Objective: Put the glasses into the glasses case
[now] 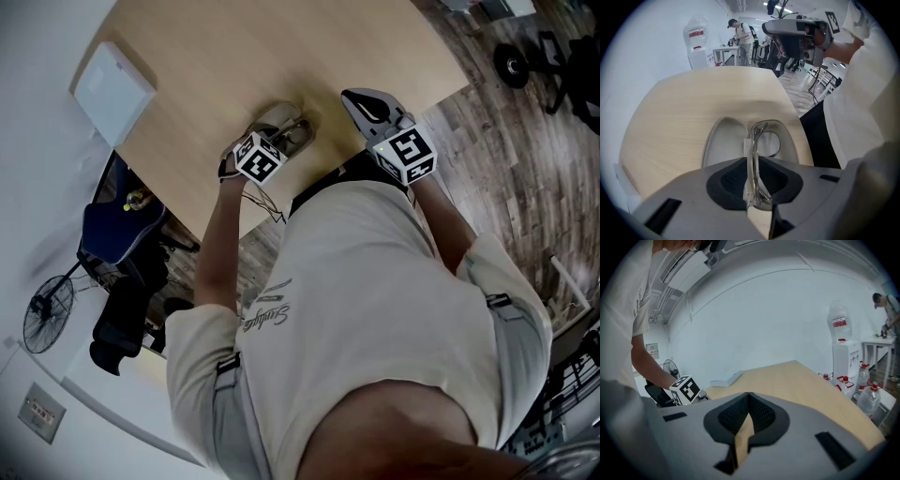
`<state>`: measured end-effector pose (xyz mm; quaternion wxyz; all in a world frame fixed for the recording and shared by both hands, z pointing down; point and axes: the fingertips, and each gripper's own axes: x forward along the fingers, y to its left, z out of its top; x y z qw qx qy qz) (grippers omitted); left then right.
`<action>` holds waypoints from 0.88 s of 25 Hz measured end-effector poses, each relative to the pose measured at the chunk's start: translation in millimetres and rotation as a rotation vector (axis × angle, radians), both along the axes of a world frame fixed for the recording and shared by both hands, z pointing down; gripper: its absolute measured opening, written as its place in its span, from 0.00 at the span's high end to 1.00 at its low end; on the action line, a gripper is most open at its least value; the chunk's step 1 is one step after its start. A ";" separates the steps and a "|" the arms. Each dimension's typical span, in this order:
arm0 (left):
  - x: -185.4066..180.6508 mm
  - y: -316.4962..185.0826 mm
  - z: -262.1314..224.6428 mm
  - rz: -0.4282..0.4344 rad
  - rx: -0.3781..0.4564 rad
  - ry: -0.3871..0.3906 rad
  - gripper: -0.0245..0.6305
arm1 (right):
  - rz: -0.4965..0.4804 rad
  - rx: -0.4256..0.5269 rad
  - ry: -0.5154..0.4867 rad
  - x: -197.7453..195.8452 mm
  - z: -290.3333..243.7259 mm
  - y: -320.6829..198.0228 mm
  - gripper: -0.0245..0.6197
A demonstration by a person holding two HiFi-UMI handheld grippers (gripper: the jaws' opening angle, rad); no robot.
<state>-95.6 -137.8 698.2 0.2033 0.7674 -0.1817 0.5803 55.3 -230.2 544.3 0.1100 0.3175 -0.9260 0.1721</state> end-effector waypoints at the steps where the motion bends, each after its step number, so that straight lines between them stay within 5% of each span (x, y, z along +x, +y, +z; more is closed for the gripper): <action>1: -0.5 -0.8 -2.3 -0.015 0.005 0.005 0.83 | -0.004 0.002 0.001 -0.2 -0.4 0.6 0.97; 16: -26.9 -17.9 -71.3 -0.399 0.183 0.250 0.94 | -0.092 0.063 0.024 -33.7 -23.4 11.5 0.97; 22: -37.9 -24.1 -129.3 -0.519 0.325 0.369 0.94 | -0.125 0.099 0.030 -51.6 -40.2 17.5 0.97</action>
